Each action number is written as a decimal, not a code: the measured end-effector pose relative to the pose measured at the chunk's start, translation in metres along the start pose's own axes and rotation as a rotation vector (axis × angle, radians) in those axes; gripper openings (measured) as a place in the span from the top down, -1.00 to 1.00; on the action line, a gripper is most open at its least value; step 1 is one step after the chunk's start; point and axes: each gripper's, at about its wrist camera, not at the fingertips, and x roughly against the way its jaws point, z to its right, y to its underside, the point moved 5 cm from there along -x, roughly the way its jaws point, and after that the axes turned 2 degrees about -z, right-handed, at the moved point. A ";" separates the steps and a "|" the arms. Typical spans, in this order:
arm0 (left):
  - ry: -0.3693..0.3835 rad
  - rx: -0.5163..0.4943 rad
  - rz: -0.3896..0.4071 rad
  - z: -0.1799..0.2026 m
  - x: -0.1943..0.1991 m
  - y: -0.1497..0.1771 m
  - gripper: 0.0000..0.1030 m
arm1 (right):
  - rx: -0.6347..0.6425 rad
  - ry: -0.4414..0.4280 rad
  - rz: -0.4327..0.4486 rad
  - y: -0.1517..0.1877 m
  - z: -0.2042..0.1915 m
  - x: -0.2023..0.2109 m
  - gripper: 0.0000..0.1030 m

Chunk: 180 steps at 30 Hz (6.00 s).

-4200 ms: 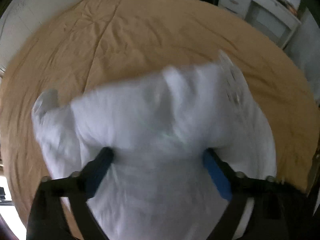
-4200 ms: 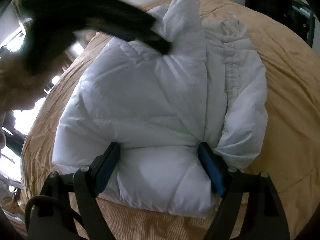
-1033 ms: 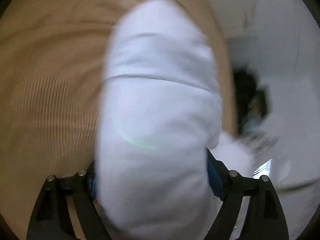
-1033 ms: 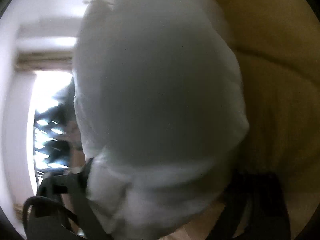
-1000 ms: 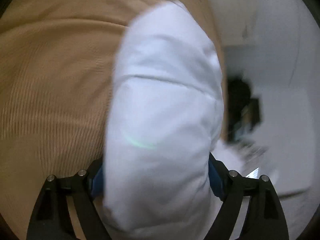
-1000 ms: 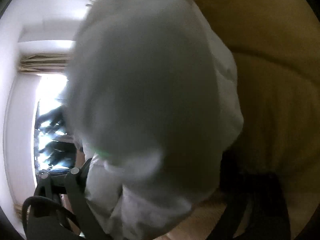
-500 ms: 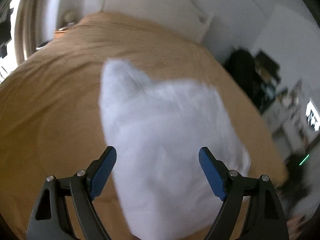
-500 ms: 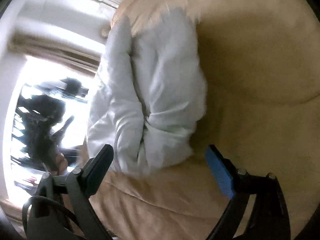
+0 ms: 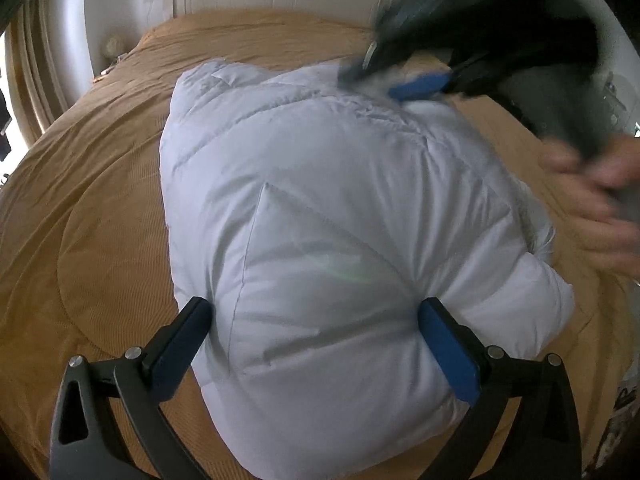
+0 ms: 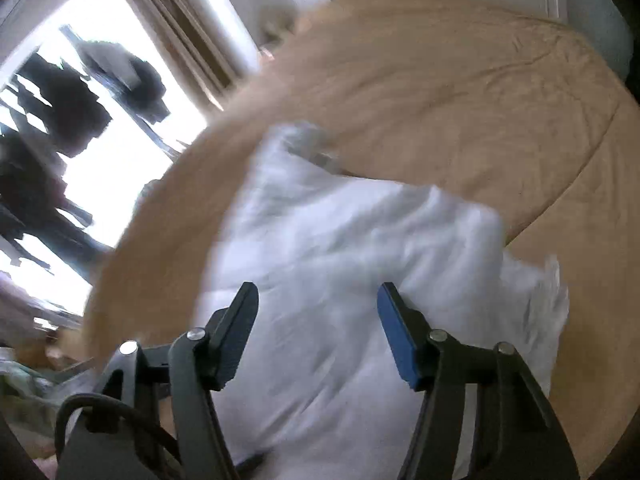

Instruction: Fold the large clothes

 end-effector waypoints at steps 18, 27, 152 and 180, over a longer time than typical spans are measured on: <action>0.017 0.051 -0.032 -0.009 0.008 0.012 -0.99 | 0.051 0.229 0.131 0.097 -0.009 0.019 -0.23; 0.012 0.086 -0.061 -0.008 0.017 0.015 -0.99 | -0.165 0.125 0.070 0.114 0.038 0.000 -0.51; -0.300 0.370 -0.016 0.027 0.321 0.003 -0.99 | -0.221 0.305 -0.069 0.163 -0.138 0.253 -1.00; -0.390 0.260 -0.059 0.031 0.283 0.032 -0.99 | -0.132 0.493 -0.050 0.191 -0.145 0.224 -1.00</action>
